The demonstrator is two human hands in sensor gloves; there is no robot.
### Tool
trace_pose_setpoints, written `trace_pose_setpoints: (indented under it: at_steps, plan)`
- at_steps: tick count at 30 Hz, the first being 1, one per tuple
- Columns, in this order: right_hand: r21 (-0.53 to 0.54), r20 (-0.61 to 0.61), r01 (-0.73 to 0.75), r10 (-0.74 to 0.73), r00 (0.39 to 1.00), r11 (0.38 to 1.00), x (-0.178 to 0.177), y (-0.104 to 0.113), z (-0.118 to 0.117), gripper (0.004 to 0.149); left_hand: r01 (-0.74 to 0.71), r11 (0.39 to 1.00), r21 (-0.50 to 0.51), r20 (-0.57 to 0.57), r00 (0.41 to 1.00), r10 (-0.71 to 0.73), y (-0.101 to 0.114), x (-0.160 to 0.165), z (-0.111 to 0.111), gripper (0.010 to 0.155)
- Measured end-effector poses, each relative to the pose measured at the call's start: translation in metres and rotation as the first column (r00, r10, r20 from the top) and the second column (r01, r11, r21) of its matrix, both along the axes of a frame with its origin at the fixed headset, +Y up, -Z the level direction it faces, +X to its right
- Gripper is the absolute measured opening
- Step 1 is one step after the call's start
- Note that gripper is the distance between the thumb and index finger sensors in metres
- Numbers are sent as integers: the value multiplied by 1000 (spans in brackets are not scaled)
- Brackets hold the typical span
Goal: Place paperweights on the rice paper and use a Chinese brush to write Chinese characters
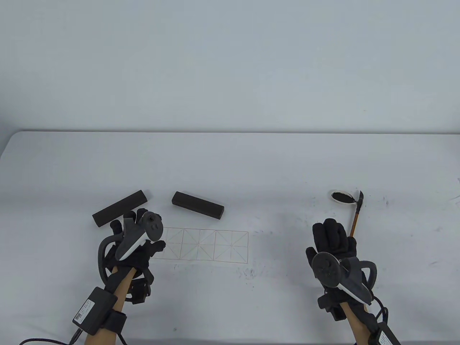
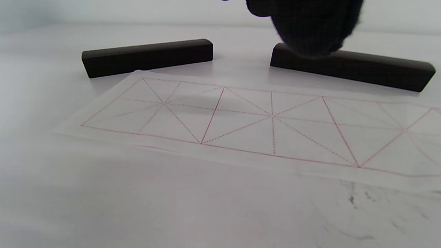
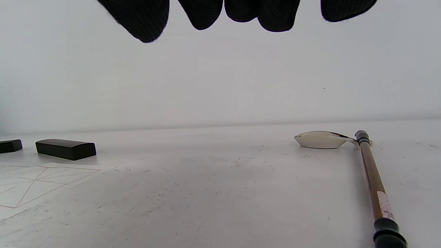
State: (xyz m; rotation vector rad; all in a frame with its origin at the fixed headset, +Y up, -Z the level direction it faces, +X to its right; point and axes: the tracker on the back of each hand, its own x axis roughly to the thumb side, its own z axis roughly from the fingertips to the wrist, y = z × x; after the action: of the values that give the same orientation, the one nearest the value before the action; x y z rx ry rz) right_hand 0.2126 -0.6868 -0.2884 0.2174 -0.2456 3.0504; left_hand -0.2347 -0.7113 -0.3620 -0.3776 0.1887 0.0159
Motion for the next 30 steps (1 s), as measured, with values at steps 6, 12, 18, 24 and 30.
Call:
trace_pose_setpoints:
  at_steps: [6,12,18,24,30]
  plan:
    - [-5,-5,9,-9,1000,1000,1,-1,-1,66,28,990,-137,-16,999,-30,-17,9,-19,83]
    - [-21,-8,5,-5,1000,1000,1,-2,-2,66,126,963,-237,-16,991,-133,-31,15,-27,81]
    - [-24,-9,5,-6,1000,1000,1,-2,-2,65,128,953,-273,-17,990,-138,-38,14,-27,81]
    - [-32,-11,0,0,1000,999,0,-2,-2,65,115,954,-276,-15,992,-123,-38,14,-26,81]
    - [-34,-11,3,-3,1000,999,0,-2,-3,65,133,950,-283,47,991,-125,-40,22,-21,82]
